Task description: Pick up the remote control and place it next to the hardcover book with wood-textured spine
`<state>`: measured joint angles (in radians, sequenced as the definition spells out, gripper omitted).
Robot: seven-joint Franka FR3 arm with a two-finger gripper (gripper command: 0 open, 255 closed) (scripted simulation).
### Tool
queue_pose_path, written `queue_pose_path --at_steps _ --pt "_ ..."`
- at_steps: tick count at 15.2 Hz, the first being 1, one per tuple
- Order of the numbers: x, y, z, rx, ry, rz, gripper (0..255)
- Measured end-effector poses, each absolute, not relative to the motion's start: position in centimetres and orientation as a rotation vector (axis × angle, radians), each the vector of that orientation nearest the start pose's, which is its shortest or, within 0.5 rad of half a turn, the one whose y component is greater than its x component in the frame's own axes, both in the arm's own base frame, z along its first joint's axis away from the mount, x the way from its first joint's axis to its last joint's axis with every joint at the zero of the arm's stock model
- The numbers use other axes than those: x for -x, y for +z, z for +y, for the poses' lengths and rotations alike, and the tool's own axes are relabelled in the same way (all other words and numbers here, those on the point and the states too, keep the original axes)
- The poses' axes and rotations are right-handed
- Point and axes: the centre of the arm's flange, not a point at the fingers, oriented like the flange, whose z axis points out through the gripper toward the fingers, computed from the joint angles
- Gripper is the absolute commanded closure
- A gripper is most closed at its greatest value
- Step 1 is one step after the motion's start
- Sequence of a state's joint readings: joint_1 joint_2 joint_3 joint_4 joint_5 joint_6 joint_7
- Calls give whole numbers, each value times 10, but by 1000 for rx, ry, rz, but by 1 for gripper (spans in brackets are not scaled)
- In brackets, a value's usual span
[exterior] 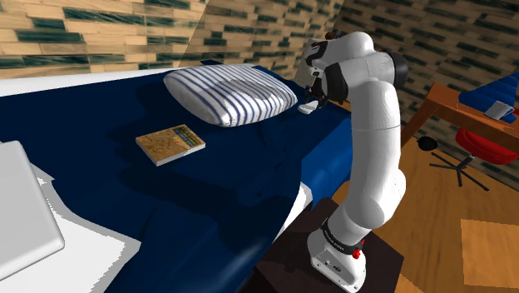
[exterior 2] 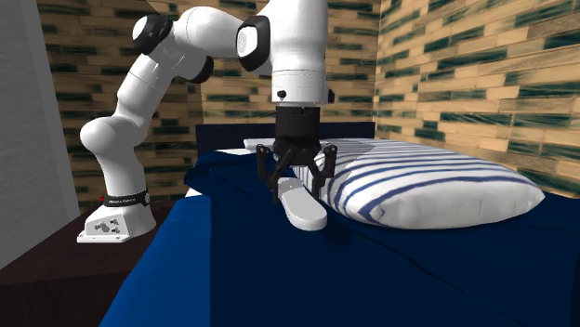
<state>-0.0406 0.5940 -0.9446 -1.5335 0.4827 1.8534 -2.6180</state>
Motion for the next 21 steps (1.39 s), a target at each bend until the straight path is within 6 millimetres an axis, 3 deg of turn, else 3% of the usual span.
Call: queue_pose_path --at_steps 3,21 --pt "-481 419 -450 2209 10 -2203 255" --pt "-463 423 -217 2204 8 -2206 255"
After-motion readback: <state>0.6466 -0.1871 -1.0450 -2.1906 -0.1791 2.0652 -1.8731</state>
